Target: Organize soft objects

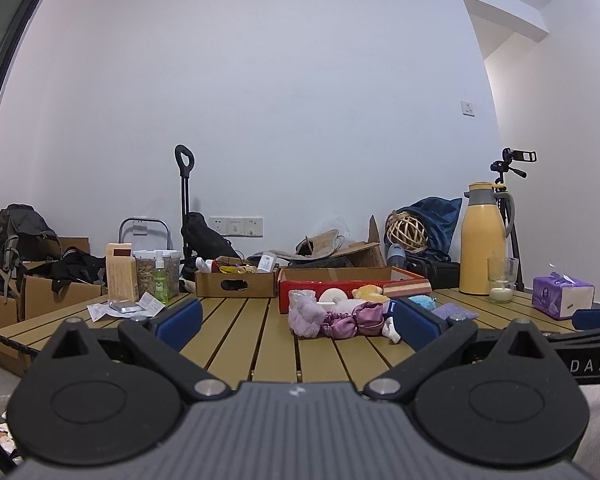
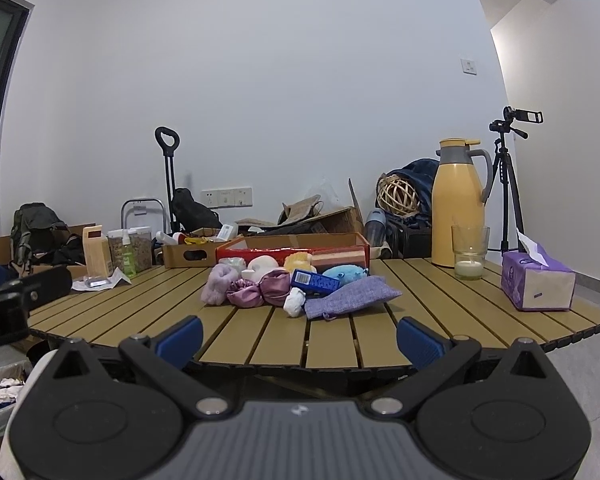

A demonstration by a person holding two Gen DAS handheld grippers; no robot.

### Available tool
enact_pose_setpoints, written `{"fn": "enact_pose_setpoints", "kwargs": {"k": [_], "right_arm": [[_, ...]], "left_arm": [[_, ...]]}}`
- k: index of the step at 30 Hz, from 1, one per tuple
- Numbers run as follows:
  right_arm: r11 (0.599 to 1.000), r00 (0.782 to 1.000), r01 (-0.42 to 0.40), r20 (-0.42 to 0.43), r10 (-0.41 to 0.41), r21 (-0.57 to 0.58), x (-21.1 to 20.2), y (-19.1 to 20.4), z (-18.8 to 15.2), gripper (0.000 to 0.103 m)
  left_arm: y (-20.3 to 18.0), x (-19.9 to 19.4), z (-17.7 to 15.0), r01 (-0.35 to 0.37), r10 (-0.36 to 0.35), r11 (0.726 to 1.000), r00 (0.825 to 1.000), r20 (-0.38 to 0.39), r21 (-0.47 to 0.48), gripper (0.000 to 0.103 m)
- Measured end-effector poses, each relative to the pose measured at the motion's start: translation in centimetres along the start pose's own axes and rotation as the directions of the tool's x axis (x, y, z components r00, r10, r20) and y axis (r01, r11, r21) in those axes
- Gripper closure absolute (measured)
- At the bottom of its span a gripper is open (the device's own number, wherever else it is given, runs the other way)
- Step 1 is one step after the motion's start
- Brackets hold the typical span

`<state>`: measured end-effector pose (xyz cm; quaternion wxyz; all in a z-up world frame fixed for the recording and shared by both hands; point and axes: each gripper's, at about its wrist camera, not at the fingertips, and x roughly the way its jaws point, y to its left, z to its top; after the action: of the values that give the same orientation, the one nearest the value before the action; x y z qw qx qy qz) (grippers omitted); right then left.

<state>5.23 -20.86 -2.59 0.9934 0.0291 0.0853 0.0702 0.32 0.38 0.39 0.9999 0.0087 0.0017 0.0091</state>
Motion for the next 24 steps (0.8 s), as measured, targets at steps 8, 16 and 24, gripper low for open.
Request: {"fn": "enact_pose_setpoints", "kwargs": {"k": [8,16,24], "right_arm": [[1.0,1.0,0.001,-0.007,-0.001,-0.007,0.17,0.11,-0.18,0.0],[1.0,1.0,0.001,-0.009,-0.001,-0.006,0.14,0.08,-0.15,0.0],[1.0,1.0,0.001,-0.006,-0.001,-0.009,0.11,0.12,-0.16,0.0]], "left_arm": [[0.05,-0.03,0.05,0.002,-0.002,1.0,1.0,-0.002,-0.003,0.0],[0.04,-0.06,0.09,0.0,0.0,1.0,1.0,-0.001,-0.004,0.0],[0.04,-0.05,0.09,0.0,0.0,1.0,1.0,-0.001,-0.004,0.0]]}}
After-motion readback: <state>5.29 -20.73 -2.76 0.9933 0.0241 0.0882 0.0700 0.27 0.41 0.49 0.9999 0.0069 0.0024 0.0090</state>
